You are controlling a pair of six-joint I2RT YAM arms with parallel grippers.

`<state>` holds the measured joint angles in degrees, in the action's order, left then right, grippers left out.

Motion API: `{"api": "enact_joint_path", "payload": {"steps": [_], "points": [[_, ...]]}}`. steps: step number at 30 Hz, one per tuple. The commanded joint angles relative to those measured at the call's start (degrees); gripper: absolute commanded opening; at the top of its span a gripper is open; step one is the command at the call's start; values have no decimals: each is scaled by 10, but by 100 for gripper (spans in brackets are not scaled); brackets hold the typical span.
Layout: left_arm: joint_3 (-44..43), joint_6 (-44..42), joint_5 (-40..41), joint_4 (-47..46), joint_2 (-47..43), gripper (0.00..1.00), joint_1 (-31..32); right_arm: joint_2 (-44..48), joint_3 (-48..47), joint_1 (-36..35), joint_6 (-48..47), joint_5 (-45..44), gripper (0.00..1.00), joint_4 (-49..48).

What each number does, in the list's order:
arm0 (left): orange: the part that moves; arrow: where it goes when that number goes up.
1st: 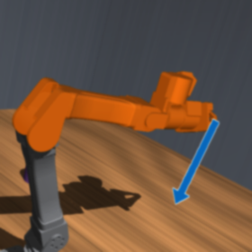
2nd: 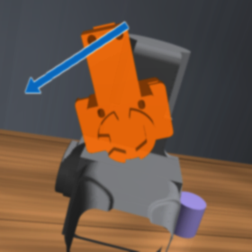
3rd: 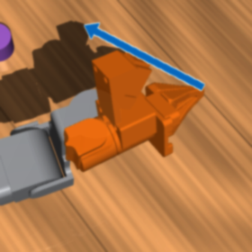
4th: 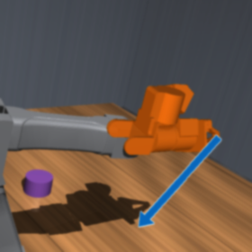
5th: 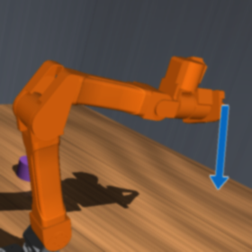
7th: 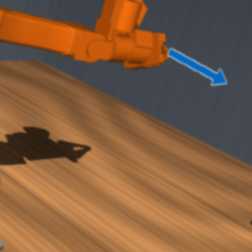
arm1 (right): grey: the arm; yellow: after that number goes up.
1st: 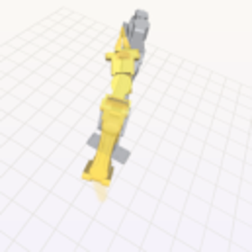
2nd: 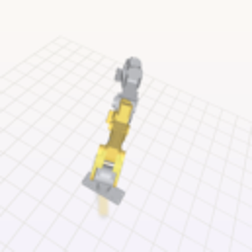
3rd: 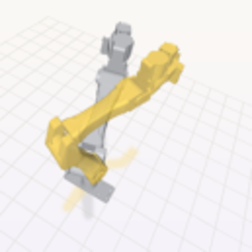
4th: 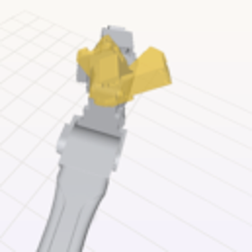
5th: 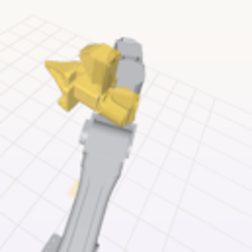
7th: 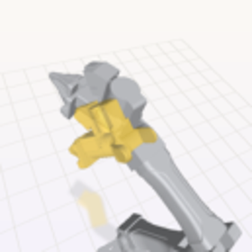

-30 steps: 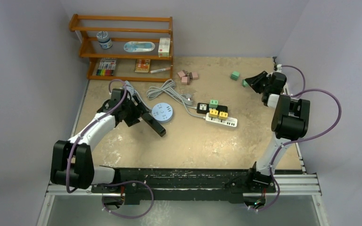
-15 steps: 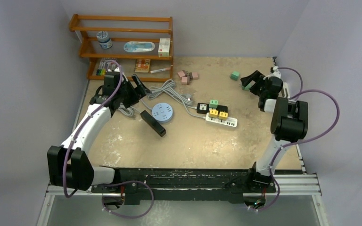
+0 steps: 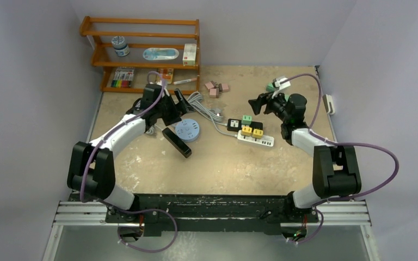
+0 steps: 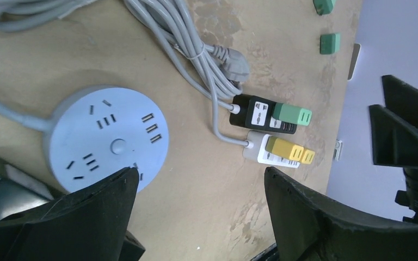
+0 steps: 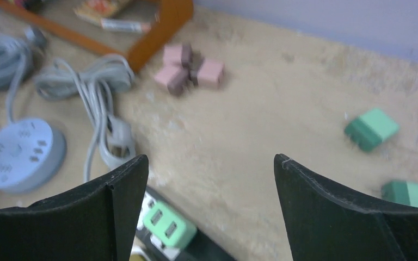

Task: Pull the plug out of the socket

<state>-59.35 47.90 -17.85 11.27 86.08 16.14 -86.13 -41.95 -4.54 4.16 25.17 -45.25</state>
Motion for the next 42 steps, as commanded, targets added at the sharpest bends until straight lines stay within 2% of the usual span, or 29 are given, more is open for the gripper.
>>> {"api": "enact_joint_path", "payload": {"steps": [1, 6, 16, 24, 35, 37, 39, 40, 42], "points": [[-26, 28, -10, -73, 28, 85, 31, 19, -27, -25, -86, -26, 84, 146], [-34, 76, -17, -135, 77, 86, 65, -6, -80, -75, -65, -64, 83, 257], [-126, 77, 30, -132, 188, 86, 123, -40, -130, -97, 8, -158, 86, 408], [-189, 118, 29, -124, 278, 85, 163, -66, -167, -103, 31, -161, 85, 443], [-221, 140, 25, -129, 325, 84, 178, -104, -181, -111, 43, -156, 72, 445], [-225, 139, 24, -127, 330, 84, 181, -110, -185, -112, 43, -159, 67, 448], [-224, 138, 25, -125, 336, 84, 184, -116, -191, -113, 42, -159, 56, 452], [-224, 136, 25, -124, 339, 83, 185, -120, -195, -113, 42, -156, 48, 455], [-224, 136, 24, -122, 343, 83, 187, -128, -204, -113, 42, -149, 19, 461]]}}
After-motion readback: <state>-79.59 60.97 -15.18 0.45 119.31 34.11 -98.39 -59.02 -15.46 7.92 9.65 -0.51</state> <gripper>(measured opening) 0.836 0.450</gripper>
